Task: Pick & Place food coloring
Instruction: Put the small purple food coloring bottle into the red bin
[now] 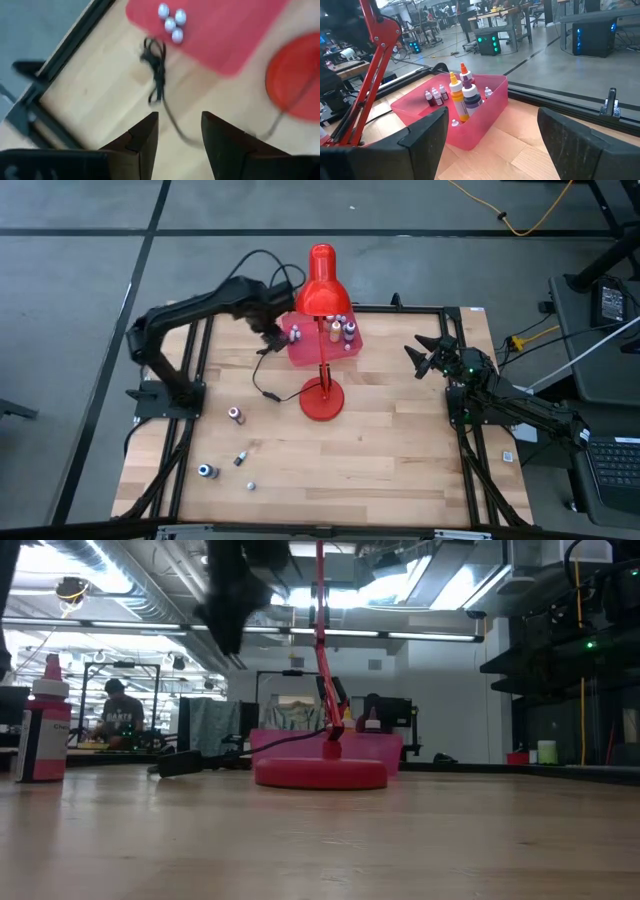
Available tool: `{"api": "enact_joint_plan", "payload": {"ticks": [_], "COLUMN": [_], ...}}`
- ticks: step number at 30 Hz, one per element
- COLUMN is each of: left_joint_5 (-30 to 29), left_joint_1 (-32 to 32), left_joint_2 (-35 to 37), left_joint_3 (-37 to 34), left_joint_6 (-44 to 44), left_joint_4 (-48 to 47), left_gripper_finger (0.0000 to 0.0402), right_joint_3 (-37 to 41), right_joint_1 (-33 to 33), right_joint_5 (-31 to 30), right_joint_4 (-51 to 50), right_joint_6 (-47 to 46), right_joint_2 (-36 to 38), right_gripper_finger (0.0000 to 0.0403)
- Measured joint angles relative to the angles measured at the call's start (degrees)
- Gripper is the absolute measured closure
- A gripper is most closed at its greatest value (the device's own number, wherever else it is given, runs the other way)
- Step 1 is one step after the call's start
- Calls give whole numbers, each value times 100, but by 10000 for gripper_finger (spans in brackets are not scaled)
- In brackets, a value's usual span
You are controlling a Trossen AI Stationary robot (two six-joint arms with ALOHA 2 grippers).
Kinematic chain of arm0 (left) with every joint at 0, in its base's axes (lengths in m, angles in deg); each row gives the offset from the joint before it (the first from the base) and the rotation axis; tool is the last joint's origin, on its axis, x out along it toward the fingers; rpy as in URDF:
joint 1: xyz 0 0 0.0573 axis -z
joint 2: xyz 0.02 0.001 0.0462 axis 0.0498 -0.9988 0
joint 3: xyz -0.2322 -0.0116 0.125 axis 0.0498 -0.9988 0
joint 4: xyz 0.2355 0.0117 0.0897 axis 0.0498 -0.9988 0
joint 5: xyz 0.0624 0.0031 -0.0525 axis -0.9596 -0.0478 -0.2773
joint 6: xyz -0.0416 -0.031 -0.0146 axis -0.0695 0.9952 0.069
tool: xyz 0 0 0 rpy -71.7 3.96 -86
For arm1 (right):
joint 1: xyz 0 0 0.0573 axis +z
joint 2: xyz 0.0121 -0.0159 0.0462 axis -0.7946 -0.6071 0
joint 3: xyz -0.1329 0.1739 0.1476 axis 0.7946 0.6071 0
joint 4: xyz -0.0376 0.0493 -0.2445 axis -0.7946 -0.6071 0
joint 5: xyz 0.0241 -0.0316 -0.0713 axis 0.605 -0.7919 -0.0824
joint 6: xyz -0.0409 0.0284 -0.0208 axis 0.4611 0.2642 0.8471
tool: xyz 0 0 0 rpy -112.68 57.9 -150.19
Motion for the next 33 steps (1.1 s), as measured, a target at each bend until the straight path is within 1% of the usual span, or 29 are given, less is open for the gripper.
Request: {"api": "enact_joint_plan", "payload": {"ticks": [3,6,8,10,14,19,25,30,33], "left_joint_5": [-47,80,264,584,1091,1563,1752,1921,1928], "left_joint_1": [426,890,1221,1548,2132,2790,3481,3972,4263], "left_joint_2": [364,612,767,903,880,575,-99,-582,-792], "left_joint_3": [0,-1,-35,-86,-165,-284,-286,-284,-284], "left_joint_6": [333,674,844,1024,1377,1965,2682,3569,4302], "left_joint_4": [-609,-1184,-1130,-1166,-1135,-1133,-1033,-275,305], "left_gripper_finger": [258,258,258,258,258,258,258,258,258], "right_joint_3": [0,0,0,0,0,0,0,0,0], "right_joint_1": [-1,1,0,0,1,-1,0,0,1], "right_joint_5": [0,0,0,0,1,2,0,1,0], "right_joint_4": [0,1,-1,-1,-1,-1,-1,-1,-1], "right_joint_6": [-5,-6,-5,-2,0,0,-5,-7,-1], "right_joint_2": [2,2,0,2,2,2,2,2,1], "right_gripper_finger": [97,97,97,97,97,97,97,97,97]}}
